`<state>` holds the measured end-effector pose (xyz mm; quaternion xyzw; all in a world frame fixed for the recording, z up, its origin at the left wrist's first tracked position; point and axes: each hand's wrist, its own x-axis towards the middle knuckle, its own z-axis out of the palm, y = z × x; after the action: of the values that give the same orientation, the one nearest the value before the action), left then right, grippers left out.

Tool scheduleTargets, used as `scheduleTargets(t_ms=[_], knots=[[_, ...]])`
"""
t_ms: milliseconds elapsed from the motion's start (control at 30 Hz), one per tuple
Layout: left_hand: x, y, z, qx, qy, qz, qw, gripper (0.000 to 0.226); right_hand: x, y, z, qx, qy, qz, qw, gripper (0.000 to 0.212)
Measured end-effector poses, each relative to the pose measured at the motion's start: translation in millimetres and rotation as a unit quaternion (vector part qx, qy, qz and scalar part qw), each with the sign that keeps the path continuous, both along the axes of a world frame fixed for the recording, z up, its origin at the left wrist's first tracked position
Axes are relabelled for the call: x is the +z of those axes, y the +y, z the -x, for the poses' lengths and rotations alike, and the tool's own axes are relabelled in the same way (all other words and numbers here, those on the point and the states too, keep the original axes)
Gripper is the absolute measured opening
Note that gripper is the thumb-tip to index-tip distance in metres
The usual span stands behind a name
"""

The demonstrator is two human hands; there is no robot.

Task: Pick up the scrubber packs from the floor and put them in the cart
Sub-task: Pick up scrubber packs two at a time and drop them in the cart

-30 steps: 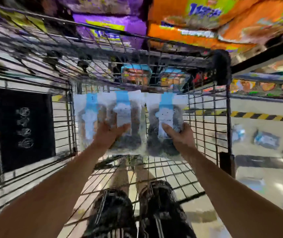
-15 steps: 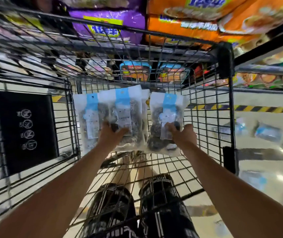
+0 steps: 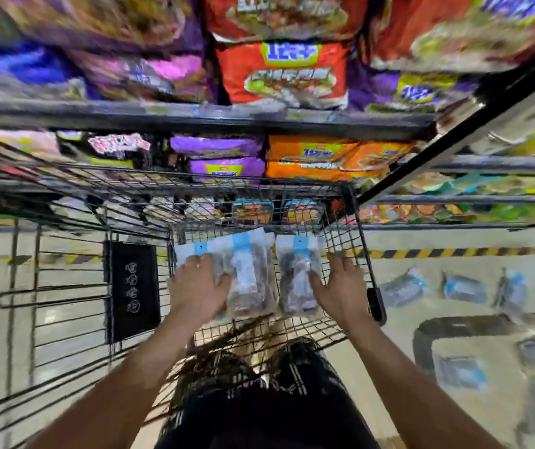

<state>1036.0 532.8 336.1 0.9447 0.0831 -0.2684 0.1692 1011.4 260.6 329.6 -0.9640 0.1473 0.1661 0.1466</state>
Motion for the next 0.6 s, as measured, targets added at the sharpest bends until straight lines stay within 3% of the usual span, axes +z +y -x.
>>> scheduleTargets(t_ms=[100, 333, 500, 600], knots=[[34.5, -3.4, 6.0, -0.066, -0.039, -0.038, 0.996, 0.056, 33.2, 5.5, 10.1, 0.038, -0.03, 0.027, 0.998, 0.071], [81.4, -40.9, 24.7, -0.221, -0.146, -0.09, 0.96, 0.058, 78.6, -8.5, 61.7, 0.004, -0.103, 0.019, 0.994, 0.058], [104.3, -100.2, 43.6, -0.32, -0.216, -0.071, 0.92, 0.055, 114.3, -38.1, 121.5, -0.036, -0.169, 0.049, 0.984, 0.053], [114.0, -147.2, 62.9, -0.377, -0.236, -0.054, 0.894, 0.056, 123.5, -62.1, 165.7, -0.093, -0.156, 0.074, 0.981, 0.06]])
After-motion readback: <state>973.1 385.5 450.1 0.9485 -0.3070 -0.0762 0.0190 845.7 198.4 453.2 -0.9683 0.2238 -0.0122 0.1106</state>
